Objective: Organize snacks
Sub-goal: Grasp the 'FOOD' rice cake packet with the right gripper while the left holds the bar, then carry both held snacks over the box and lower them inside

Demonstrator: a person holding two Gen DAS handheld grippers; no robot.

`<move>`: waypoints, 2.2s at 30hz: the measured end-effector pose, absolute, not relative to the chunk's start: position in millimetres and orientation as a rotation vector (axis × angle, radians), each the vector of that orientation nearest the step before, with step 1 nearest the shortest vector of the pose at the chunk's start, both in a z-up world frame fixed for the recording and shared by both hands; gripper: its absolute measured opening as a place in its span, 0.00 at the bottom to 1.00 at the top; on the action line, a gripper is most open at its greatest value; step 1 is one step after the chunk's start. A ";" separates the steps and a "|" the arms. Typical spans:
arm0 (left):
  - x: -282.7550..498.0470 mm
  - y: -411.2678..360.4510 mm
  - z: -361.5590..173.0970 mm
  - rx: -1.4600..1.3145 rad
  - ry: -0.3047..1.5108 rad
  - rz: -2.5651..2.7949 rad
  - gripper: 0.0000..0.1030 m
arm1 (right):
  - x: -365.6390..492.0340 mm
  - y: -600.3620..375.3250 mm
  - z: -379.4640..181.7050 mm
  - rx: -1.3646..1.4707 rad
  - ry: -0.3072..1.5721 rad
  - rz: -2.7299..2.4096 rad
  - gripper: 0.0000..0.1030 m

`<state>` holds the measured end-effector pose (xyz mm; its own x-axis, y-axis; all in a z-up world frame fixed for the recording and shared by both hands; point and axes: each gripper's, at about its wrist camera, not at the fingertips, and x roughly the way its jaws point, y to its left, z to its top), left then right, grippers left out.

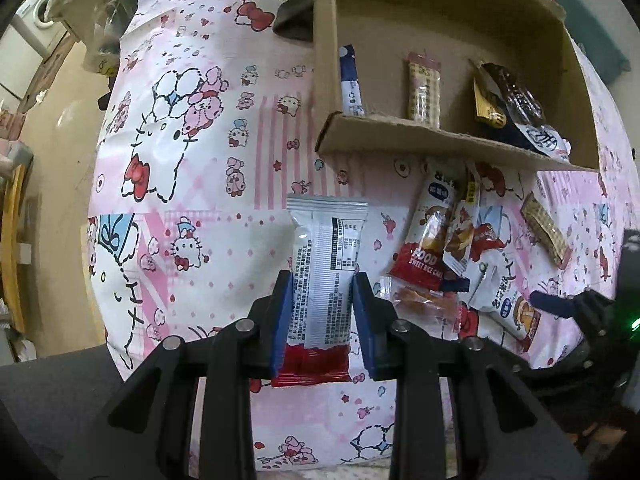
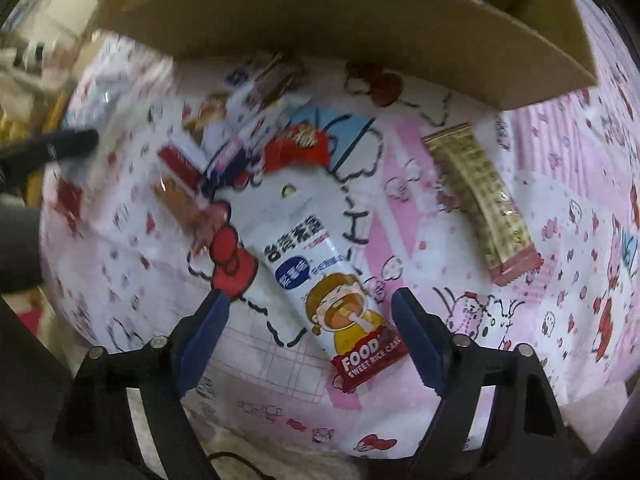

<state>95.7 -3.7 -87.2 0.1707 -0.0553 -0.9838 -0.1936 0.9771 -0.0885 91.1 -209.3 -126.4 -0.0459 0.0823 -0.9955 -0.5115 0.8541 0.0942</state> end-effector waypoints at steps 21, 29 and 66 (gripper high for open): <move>80.6 10.9 -79.6 -0.206 1.344 0.145 0.25 | 82.0 -230.1 -59.5 -0.097 1.459 0.604 0.32; 60.0 8.0 -20.1 -0.151 1.245 0.130 0.25 | 91.4 -258.8 -9.1 0.138 1.265 0.680 0.32; 197.8 -20.5 12.2 -0.160 1.094 -0.024 0.25 | 199.6 -290.9 19.3 0.432 1.054 0.585 0.32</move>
